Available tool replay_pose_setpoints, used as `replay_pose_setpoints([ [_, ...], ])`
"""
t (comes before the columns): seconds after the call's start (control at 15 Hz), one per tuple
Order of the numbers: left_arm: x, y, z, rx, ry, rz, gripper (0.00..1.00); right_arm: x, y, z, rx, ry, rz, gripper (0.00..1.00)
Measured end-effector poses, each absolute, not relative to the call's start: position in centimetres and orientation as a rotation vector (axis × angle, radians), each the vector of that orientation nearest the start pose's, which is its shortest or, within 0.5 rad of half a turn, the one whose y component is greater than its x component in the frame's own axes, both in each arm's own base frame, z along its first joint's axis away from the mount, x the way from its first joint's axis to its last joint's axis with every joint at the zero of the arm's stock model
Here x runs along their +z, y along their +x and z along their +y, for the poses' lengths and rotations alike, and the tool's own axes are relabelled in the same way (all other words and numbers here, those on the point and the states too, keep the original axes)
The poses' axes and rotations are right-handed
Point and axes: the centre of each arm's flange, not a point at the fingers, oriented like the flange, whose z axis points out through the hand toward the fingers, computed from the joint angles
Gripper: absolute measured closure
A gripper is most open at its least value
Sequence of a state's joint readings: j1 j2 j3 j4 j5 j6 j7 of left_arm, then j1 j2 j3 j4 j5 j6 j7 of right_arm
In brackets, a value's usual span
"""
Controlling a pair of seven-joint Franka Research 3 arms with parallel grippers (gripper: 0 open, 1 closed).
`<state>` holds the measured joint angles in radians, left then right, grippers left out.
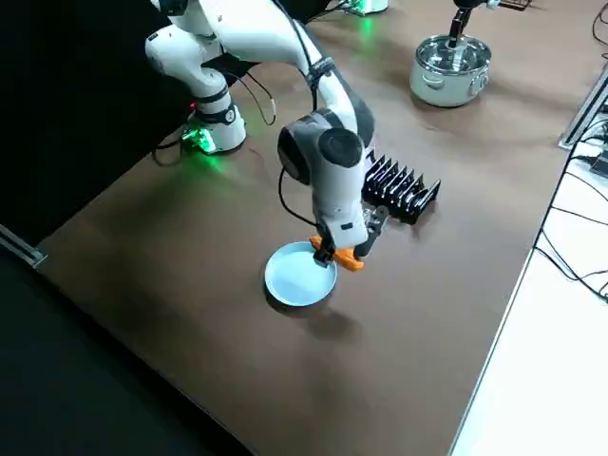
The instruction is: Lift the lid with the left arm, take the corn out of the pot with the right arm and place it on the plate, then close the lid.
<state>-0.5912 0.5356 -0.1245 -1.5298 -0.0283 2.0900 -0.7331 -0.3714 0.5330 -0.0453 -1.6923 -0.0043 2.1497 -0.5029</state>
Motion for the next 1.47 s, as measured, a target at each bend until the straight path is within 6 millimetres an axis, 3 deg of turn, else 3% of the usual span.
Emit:
replay_pose_setpoints([
  [0.27, 35.0, 53.5, -45.0, 0.068, -3.22, -0.079, 0.49, 25.6, 59.4, -28.1, 0.034, -3.158, -0.109, 0.6],
  [0.53, 34.7, 53.2, -44.9, 0.102, -3.205, -0.075, 0.49, 22.1, 55.9, -29.8, 0.032, -3.158, -0.098, 0.6],
  [0.93, 34.8, 53.0, -45.1, 0.117, -3.198, -0.08, 0.47, 20.5, 54.3, -30.3, 0.0, -3.169, -0.122, 0.6],
  [1.27, 35.7, 53.2, -44.8, 0.104, -3.201, -0.088, 0.05, 20.2, 53.9, -30.5, 0.014, -3.153, -0.278, 0.6],
  [1.33, 36.4, 53.6, -44.5, 0.087, -3.208, -0.098, 0.0, 20.1, 53.7, -30.6, 0.02, -3.149, -0.3, 0.57],
  [1.47, 39.7, 55.0, -42.5, 0.009, -3.221, -0.121, 0.0, 19.9, 53.6, -30.6, 0.025, -3.144, -0.319, 0.51],
])
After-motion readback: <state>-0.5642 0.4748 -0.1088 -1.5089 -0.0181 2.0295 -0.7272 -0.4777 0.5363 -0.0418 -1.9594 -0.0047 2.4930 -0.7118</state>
